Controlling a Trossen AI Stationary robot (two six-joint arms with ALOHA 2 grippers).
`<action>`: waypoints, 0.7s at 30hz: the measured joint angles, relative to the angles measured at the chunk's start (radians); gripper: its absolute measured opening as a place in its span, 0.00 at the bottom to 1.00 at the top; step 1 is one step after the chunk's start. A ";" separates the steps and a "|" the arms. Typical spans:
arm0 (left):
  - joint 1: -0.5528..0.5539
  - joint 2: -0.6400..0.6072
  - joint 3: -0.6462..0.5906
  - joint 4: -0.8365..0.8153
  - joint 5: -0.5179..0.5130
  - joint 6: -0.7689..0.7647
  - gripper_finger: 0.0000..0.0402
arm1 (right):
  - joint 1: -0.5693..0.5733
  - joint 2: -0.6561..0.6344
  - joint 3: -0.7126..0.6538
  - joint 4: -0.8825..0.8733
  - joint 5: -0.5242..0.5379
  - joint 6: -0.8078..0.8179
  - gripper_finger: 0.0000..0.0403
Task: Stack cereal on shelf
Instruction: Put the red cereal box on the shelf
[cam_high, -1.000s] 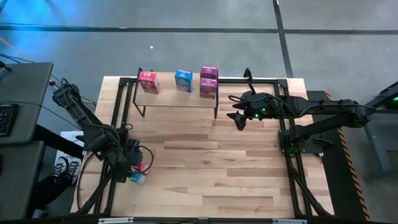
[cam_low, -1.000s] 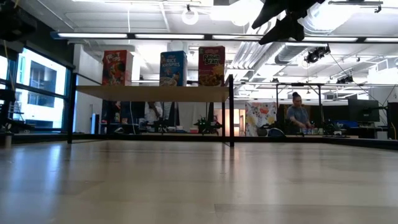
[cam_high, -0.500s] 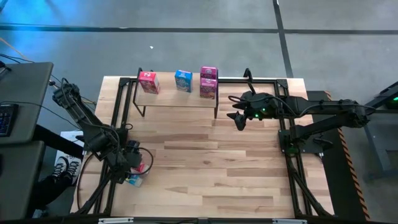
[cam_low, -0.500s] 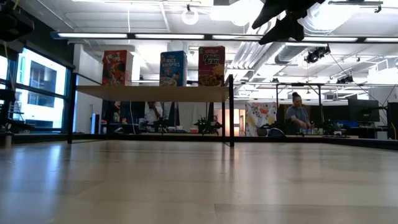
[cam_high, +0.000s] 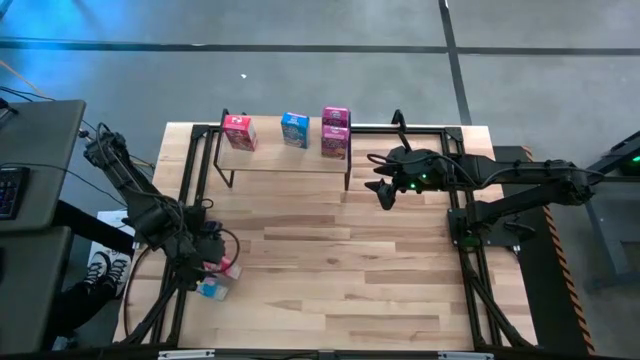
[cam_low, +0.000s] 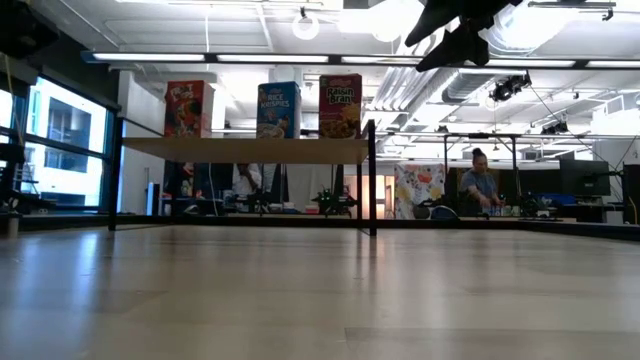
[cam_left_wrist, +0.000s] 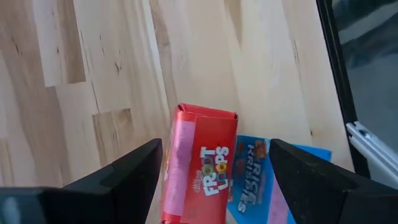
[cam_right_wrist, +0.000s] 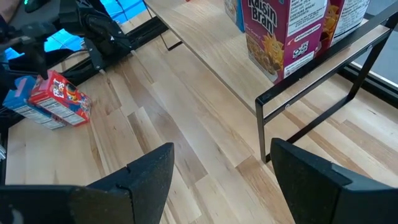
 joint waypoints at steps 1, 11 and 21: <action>0.000 0.000 -0.005 0.001 0.000 0.007 0.72 | 0.000 0.000 0.000 0.000 0.000 0.000 0.65; 0.001 0.002 -0.062 0.005 -0.030 0.007 0.72 | 0.000 0.000 0.000 0.000 0.003 0.003 0.65; 0.004 0.016 -0.091 0.012 0.013 -0.013 0.72 | 0.000 0.000 0.000 0.000 0.003 0.000 0.65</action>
